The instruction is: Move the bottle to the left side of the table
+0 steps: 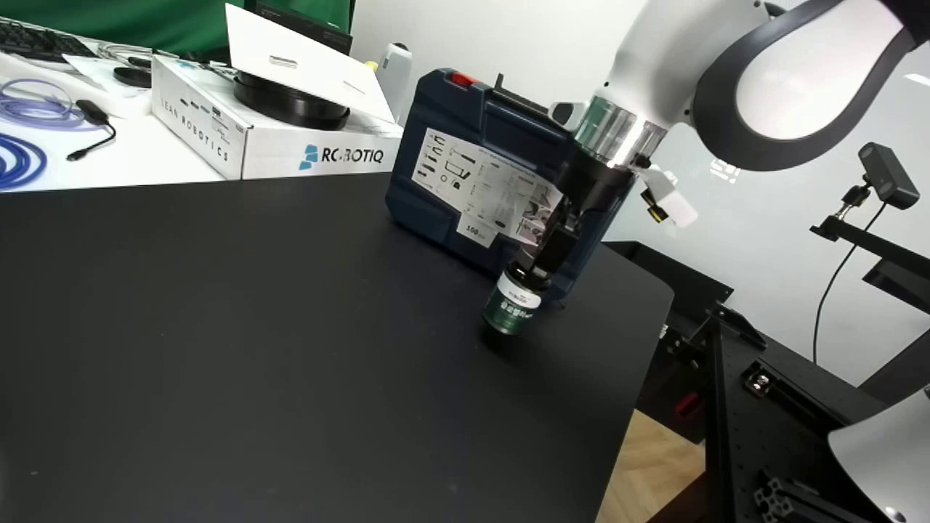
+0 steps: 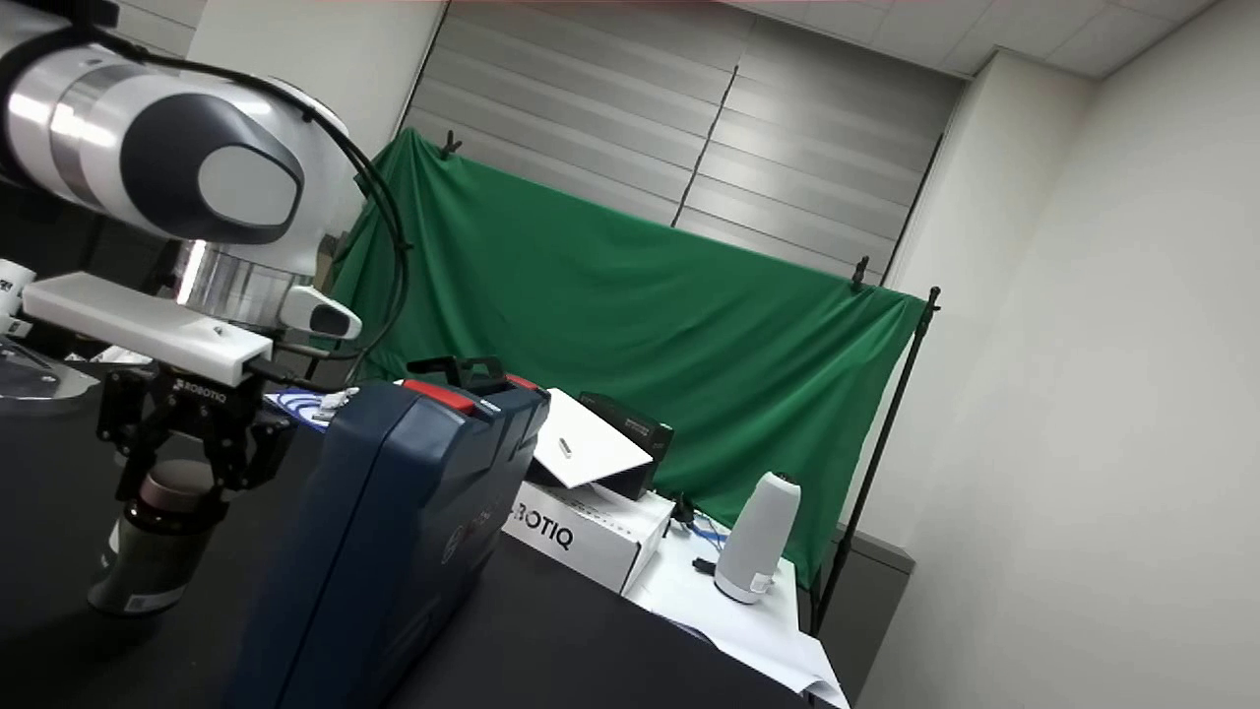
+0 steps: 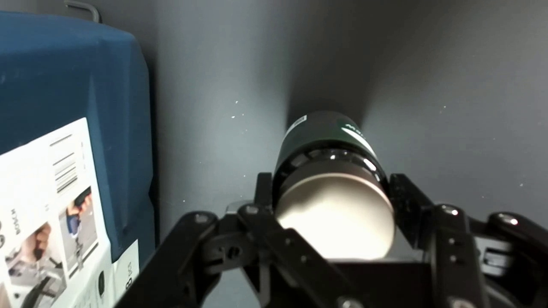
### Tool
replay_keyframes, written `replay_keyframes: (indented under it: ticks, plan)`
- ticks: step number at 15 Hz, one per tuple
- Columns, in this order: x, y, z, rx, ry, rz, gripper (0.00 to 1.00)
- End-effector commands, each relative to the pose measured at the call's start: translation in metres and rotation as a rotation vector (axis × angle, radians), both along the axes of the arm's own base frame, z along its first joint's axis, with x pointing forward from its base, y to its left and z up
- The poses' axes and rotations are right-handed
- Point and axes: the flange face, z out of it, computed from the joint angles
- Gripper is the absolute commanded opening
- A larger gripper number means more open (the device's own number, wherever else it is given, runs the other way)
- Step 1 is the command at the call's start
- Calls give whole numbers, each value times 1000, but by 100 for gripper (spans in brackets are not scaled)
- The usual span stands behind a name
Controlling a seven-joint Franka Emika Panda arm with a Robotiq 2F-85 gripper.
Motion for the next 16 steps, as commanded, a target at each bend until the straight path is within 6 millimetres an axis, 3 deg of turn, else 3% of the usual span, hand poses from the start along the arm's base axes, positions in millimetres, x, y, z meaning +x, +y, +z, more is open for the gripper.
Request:
replay_keyframes:
  ticks: [1, 6, 14, 15, 16]
  plan:
    - [4, 0, -20, 2, -2, 17, 43]
    - [1, 0, -39, -44, 16, 49, 43]
    - [3, 4, -44, -99, -6, 100, 43]
    - [3, 4, -43, -97, -6, 102, 92]
    - [3, 5, -40, -94, -5, 100, 93]
